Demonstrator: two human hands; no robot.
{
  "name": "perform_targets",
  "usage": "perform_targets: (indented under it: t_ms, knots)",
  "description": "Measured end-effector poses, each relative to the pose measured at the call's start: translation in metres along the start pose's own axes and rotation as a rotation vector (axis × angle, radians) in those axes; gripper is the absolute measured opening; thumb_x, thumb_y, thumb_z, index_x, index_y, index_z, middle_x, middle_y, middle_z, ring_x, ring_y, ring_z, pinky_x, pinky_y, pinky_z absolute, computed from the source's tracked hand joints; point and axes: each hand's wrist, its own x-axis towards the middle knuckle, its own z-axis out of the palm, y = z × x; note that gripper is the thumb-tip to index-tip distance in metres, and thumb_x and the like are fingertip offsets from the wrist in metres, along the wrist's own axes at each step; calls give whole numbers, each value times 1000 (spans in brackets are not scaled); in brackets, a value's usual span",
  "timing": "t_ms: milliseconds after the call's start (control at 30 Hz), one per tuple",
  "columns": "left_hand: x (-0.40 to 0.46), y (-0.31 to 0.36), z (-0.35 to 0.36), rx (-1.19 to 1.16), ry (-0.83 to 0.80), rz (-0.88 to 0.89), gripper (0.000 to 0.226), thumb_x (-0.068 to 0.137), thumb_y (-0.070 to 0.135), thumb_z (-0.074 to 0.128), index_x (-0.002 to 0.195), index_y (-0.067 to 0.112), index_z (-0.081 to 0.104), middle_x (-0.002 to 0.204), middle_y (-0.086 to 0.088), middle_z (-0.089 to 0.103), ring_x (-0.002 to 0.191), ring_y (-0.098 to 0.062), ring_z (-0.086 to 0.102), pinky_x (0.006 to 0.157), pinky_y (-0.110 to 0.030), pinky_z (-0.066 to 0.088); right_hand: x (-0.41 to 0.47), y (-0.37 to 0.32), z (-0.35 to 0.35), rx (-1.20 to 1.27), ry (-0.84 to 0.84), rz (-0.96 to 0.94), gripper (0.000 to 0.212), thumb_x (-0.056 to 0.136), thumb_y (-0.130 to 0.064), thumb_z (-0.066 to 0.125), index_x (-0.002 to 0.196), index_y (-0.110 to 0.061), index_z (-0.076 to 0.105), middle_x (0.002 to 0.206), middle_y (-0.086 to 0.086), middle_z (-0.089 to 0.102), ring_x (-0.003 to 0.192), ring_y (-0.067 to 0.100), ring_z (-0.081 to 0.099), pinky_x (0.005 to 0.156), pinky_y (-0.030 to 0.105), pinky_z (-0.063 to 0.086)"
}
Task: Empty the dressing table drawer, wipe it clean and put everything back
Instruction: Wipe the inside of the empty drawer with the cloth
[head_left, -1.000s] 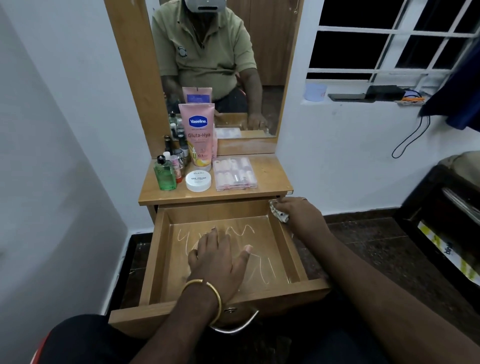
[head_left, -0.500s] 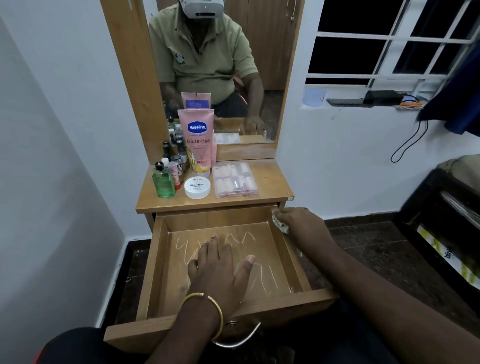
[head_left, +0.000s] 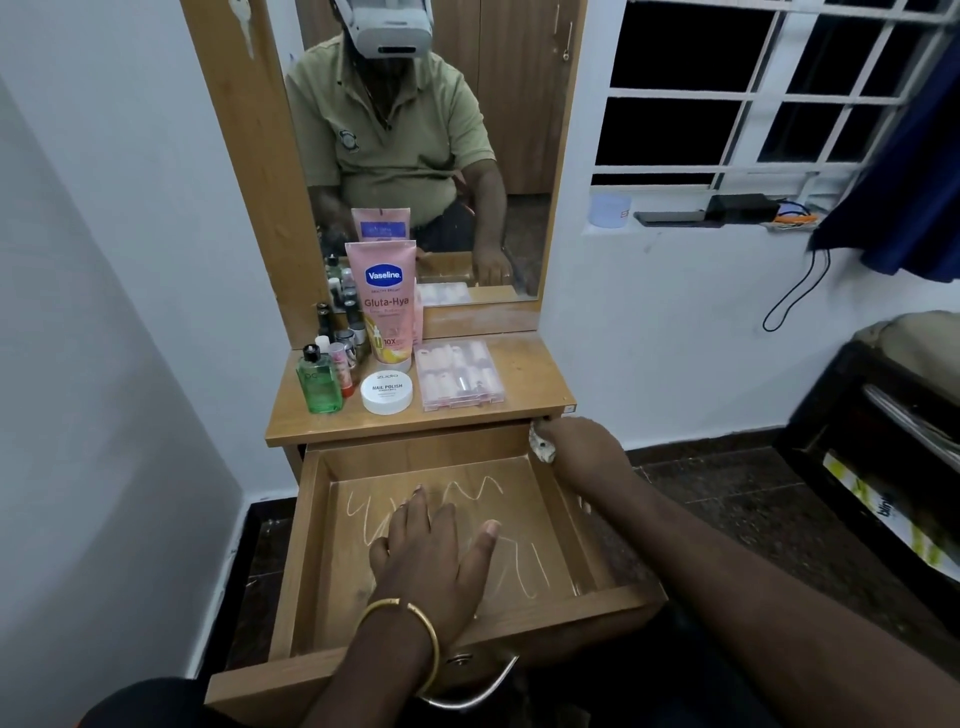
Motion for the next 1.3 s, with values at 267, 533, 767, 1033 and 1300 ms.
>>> perform_targets:
  t_ms: [267,533,767,1033,1300]
  knots:
    - [-1,-5,1,-179,108,82,60,96,62,20,146,33,36,161,3,20,148,-14,11,117,-44,12,-87,26,-38,-192,-269,-303,56,83,-5,63,130,-34,62,138,-11,58,123,12,55,98,27,45]
    - [-15,-10,-14,-842,328,140,37,91,58,42,107,36,69,117,28,60,112,18,48,99,-27,41,-104,58,-57,9,-495,-507,63,63,13,60,111,-25,75,127,-8,66,115,4,60,91,14,43]
    - [-16,-78,-48,-1323,350,2,72,78,80,45,110,20,69,115,-2,72,103,-16,69,79,-34,48,-77,28,-89,240,-456,-451,49,77,6,63,97,-36,76,104,-18,72,97,1,67,89,36,55]
    - [-28,-164,-72,-1535,390,-212,77,92,71,15,116,14,62,126,-18,63,103,-26,62,74,-34,43,-73,-180,-44,282,-360,-1023,56,68,15,53,106,-20,76,112,-2,72,106,17,65,90,41,52]
    - [-30,-179,-54,-1616,228,-225,94,87,78,13,133,7,52,128,-19,63,118,-30,59,96,-43,43,-80,-243,-1,141,-363,-1136,30,87,-18,52,105,-14,76,110,5,73,102,27,67,77,37,53]
